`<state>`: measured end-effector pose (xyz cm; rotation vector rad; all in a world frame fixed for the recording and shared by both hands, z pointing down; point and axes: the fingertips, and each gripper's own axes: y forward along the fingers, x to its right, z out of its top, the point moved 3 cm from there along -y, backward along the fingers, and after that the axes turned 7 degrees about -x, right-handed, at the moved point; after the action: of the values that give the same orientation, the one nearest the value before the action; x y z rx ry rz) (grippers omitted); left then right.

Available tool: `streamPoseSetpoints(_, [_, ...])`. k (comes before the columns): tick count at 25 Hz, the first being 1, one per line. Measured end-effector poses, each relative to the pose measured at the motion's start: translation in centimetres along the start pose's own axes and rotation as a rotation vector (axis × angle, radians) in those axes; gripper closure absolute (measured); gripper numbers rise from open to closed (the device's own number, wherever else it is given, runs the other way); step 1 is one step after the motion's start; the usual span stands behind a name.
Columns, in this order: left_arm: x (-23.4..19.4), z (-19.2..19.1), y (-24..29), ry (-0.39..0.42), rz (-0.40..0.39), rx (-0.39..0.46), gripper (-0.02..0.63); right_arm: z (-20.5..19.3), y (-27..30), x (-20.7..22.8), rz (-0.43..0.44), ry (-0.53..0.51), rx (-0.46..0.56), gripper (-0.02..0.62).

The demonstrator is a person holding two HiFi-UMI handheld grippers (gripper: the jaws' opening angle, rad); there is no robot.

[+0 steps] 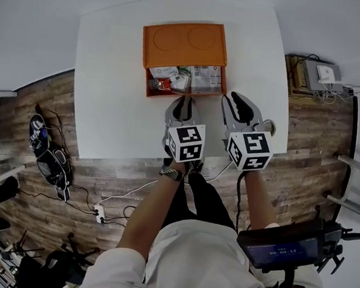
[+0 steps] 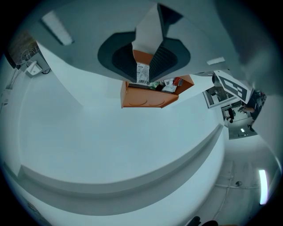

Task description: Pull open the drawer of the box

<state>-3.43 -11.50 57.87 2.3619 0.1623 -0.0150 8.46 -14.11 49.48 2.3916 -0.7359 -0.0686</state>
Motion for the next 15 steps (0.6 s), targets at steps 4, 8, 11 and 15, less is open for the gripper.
streamPoseSetpoints(4, [0.2, -0.5, -0.2, 0.001, -0.002, -0.008, 0.534, -0.2, -0.1, -0.1, 0.004, 0.001, 0.000, 0.503])
streamPoseSetpoints(8, [0.2, -0.8, -0.4, -0.007, -0.004, -0.014, 0.534, -0.3, 0.0, -0.2, 0.011, 0.002, -0.003, 0.503])
streamPoseSetpoints(11, [0.2, -1.0, -0.5, -0.009, -0.004, -0.017, 0.534, -0.5, 0.1, -0.5, 0.017, 0.000, -0.009, 0.503])
streamPoseSetpoints(15, [0.2, -1.2, -0.5, -0.012, -0.005, -0.020, 0.534, -0.6, 0.1, -0.8, 0.020, -0.009, -0.014, 0.503])
